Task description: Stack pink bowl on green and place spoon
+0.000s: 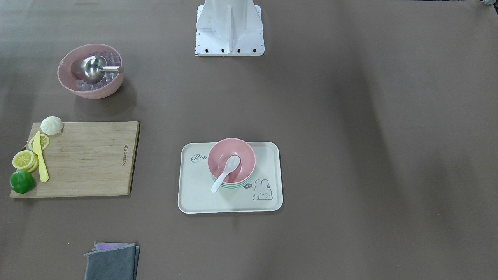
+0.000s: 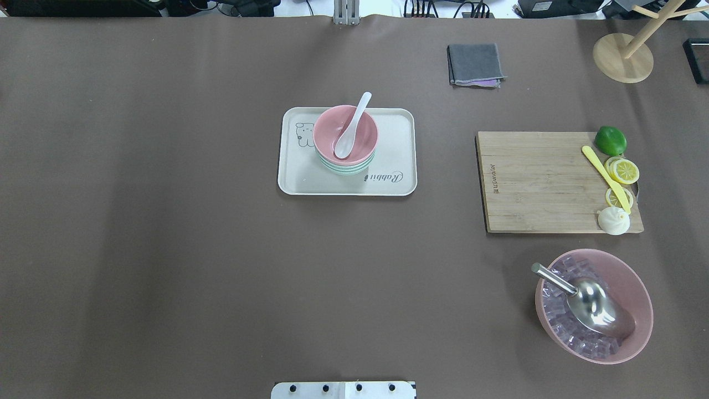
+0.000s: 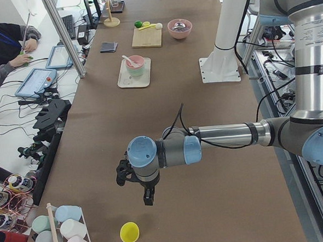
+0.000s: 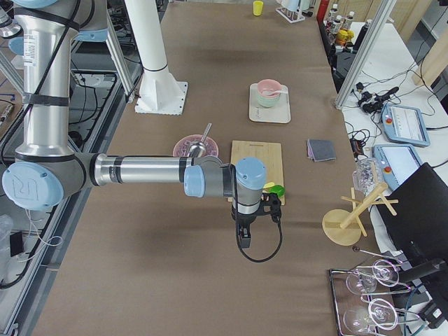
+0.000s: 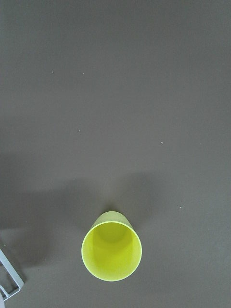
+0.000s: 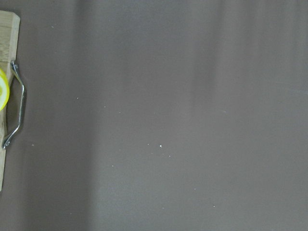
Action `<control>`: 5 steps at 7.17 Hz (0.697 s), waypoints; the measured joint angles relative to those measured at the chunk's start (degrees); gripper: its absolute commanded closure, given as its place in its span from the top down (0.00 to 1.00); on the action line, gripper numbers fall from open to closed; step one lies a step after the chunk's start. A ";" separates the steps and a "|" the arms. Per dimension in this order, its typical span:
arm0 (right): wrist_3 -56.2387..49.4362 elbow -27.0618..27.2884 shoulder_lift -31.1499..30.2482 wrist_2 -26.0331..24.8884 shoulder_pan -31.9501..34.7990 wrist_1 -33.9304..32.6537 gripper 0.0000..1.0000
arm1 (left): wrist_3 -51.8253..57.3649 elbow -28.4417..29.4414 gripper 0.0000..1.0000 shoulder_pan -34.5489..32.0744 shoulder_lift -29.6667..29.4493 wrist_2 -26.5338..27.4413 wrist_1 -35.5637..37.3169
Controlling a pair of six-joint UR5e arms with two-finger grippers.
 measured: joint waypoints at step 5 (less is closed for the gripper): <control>-0.02 0.08 -0.14 0.46 0.03 0.00 1.00 | 0.13 -0.74 0.98 -0.11 0.70 -0.12 -0.31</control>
